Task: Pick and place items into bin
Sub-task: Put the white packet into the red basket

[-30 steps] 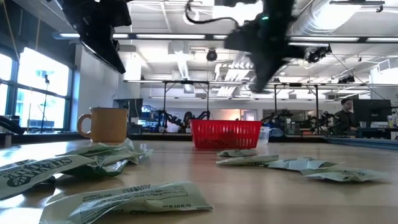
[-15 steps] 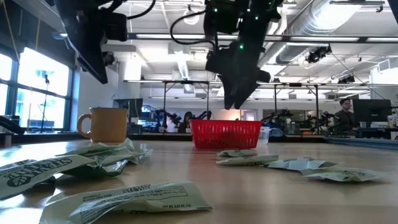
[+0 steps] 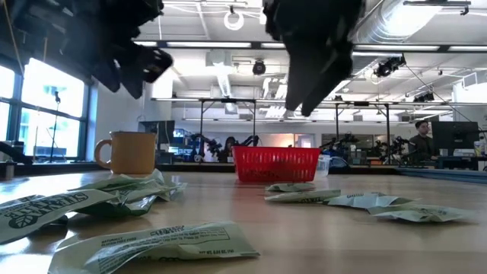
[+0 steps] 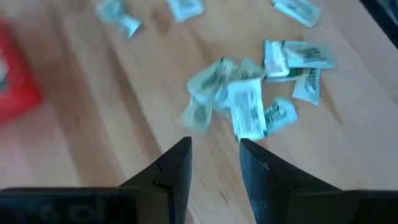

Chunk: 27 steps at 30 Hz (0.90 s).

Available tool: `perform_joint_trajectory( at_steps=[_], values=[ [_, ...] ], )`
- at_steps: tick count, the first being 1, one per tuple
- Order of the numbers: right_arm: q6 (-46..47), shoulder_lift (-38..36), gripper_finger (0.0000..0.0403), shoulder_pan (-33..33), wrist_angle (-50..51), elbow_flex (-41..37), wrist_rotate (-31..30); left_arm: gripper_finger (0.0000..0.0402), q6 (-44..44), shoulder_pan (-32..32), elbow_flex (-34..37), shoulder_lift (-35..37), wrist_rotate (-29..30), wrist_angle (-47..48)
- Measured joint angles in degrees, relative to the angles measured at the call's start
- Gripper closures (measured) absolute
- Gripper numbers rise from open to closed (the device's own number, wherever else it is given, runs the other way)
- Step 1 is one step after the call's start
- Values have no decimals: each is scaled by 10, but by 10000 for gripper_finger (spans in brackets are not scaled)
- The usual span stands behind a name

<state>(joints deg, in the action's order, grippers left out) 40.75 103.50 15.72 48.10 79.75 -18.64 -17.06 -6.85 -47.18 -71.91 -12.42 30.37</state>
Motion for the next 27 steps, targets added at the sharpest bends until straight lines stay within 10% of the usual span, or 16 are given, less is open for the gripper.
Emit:
perform_joint_trajectory(
  at_steps=[11, 27],
  values=[
    [262, 0, 84, 93, 89, 0, -18, 234, -112, -36, 0, -166, 27, -84],
    [234, 0, 12, 130, 162, 0, -81, 233, -112, -57, 0, -204, 92, -150]
  ],
)
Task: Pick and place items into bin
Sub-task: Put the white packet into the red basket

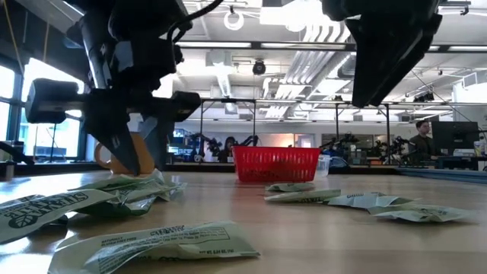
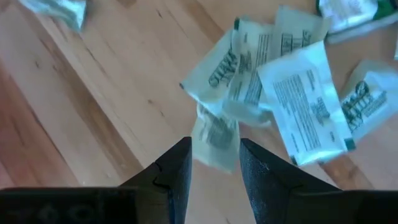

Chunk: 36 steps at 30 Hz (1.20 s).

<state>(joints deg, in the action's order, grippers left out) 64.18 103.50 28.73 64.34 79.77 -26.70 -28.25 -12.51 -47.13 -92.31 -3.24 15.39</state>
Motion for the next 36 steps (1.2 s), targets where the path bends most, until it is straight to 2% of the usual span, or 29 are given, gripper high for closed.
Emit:
perform_joint_trajectory(
  at_steps=[3, 7, 11, 13, 16, 18, 19, 25, 28, 31, 36],
  values=[
    [-11, 0, 11, -3, 3, 0, 0, 233, 0, 1, -3, -16, 5, -32],
    [-16, 0, 11, -6, 6, 0, 0, 234, -7, 1, -3, -46, 36, -32],
    [-16, 0, 11, -6, 11, 0, -1, 246, -14, 1, -4, -60, 37, -33],
    [-15, 0, 11, -6, 13, 0, -1, 269, -15, 1, -7, -60, 39, -29],
    [-15, 0, 11, -6, 15, 0, -2, 328, -15, 1, -15, -61, 42, -22],
    [-15, 0, 11, -6, 18, 0, -5, 372, -15, 1, -22, -62, 59, -20],
    [-14, 0, 11, -6, 19, 0, -6, 379, -15, 1, -25, -63, 70, -18],
    [9, 0, 11, -4, 24, 0, -1, 359, -15, 17, -59, -66, 136, 22],
    [22, 0, 11, 3, 28, 0, -12, 381, -14, 33, -104, -59, 150, 87],
    [43, 0, 13, 11, 42, 0, -26, 379, -5, 50, -157, -60, 156, 134],
    [121, 0, 34, 31, 123, 0, -31, 379, -6, 91, -241, -59, 165, 140]
  ],
)
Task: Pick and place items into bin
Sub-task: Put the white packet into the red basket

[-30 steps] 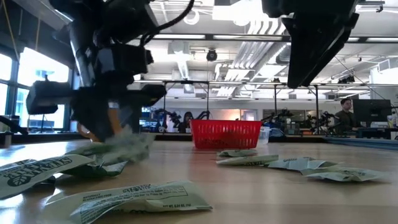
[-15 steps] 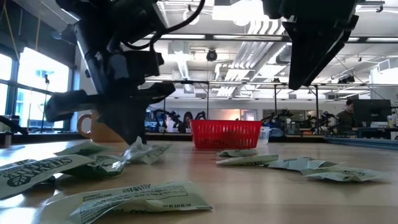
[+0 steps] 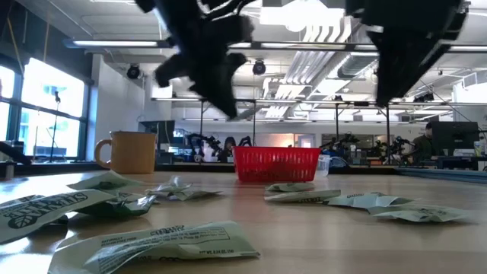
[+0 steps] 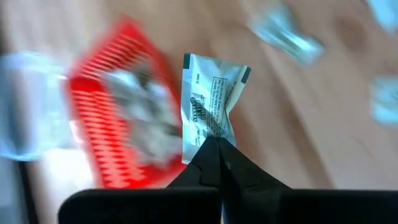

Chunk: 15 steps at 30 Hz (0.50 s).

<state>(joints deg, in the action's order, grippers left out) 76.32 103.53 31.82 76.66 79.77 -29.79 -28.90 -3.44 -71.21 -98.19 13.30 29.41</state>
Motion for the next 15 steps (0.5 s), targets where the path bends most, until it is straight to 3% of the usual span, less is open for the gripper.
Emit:
perform_joint_trajectory(
  at_steps=[3, 6, 10, 15],
  values=[
    [39, 0, 53, 18, 36, 0, 14, 379, -11, 46, -30, -2, -18, -31],
    [44, 0, 66, 34, 42, 0, 36, 379, -18, 102, -49, -20, -91, -45],
    [64, 0, 72, 50, 49, 0, 63, 330, 10, 150, -73, -68, -185, -40],
    [75, 0, 69, 65, 42, 0, 79, 233, 50, 154, -83, -100, -108, -30]
  ],
)
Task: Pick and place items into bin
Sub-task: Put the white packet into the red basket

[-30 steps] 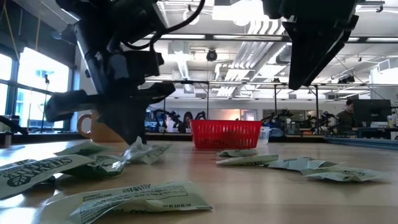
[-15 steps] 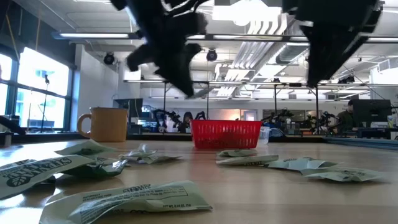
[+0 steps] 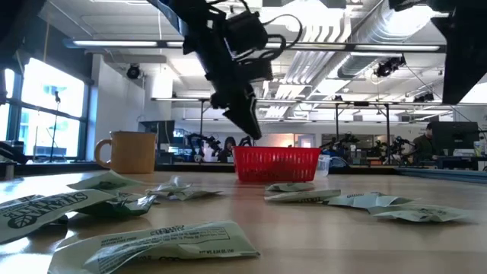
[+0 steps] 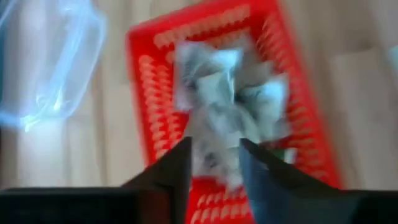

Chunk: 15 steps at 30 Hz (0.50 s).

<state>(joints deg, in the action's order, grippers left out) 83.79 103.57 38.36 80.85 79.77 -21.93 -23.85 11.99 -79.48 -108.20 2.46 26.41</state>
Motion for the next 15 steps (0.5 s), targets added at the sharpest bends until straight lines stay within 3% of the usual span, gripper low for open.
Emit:
perform_joint_trajectory(
  at_steps=[4, 7, 10, 15],
  values=[
    [-26, 0, 68, 15, -69, 0, -1, 173, 24, -4, -14, 11, 23, 43],
    [-98, 7, 68, 27, -157, 0, -7, 153, 77, -9, -27, 45, -34, 112],
    [-185, 32, 68, 38, -211, 0, -11, 152, 118, -17, -23, 83, -93, 175],
    [-274, 84, 69, 39, -246, 0, 21, 175, 133, -48, 0, 140, -94, 226]
  ],
)
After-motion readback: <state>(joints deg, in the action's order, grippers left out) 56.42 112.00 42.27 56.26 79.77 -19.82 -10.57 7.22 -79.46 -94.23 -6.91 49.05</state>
